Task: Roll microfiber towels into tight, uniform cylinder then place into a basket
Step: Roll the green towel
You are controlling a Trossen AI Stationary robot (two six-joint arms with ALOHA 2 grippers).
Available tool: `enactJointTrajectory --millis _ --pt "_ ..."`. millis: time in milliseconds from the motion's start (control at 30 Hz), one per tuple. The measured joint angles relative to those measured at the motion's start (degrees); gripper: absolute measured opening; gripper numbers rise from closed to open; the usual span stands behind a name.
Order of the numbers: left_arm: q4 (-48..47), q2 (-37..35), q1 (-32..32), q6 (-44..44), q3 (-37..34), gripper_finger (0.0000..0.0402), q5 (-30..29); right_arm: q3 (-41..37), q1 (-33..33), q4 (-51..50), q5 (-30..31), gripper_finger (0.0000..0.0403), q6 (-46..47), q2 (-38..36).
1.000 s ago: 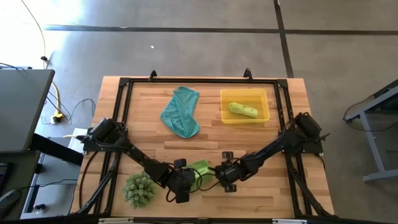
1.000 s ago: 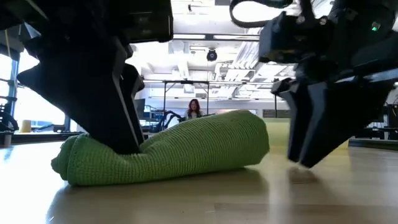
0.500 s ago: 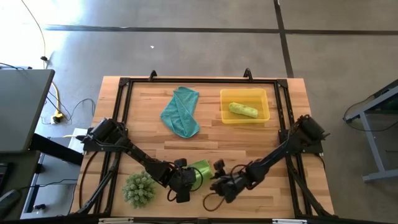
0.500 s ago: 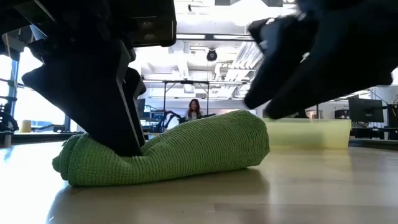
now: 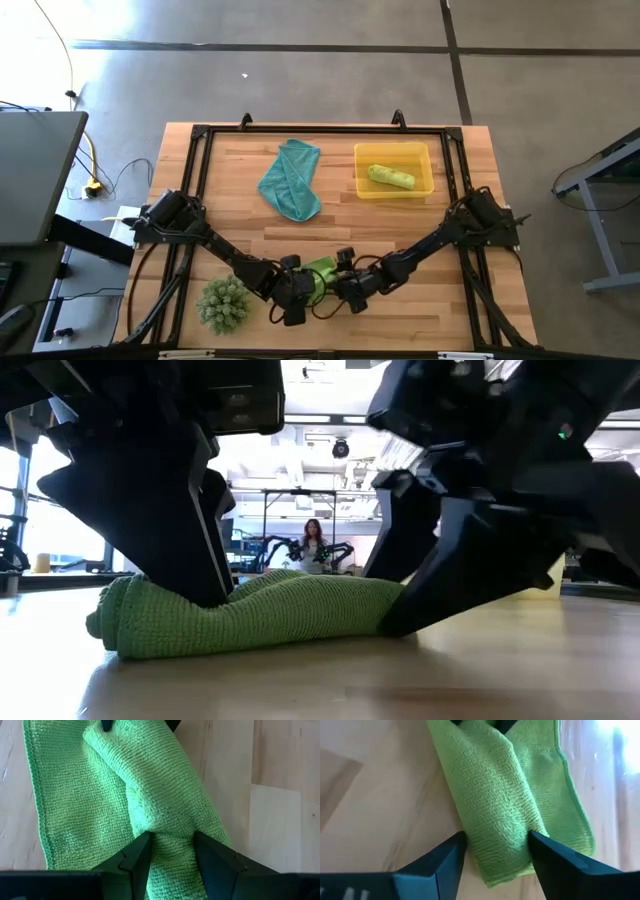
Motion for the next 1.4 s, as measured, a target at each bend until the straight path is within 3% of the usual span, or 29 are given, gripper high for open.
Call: enactJointTrajectory --millis 200,367,567,800,1000,1400 --pt "-1.0 -3.2 -0.5 -0.3 -0.1 0.0140 1.3 0.2 -0.9 -2.4 -3.5 0.0168 8.2 1.4" --pt "-1.7 -6.2 -1.8 -0.7 -0.1 0.0140 1.5 0.2 -0.9 -3.2 -4.4 0.0095 10.4 1.5" --pt "0.6 -8.3 -4.8 1.7 -0.1 0.0140 -0.9 0.1 -1.8 -2.1 -9.8 0.0012 13.6 1.4" --pt "3.9 -7.3 -8.2 8.0 0.0 0.0141 -11.9 0.0 -5.5 1.8 -25.7 0.0013 23.2 1.6" --pt "4.3 -4.8 -9.5 8.4 0.0 0.0154 -12.4 -0.2 -8.8 3.7 -35.7 0.0010 32.2 1.8" --pt "-1.0 0.0 -9.4 10.4 0.0 0.0174 -16.5 -0.2 -9.3 4.1 -37.3 0.0016 34.8 1.8"
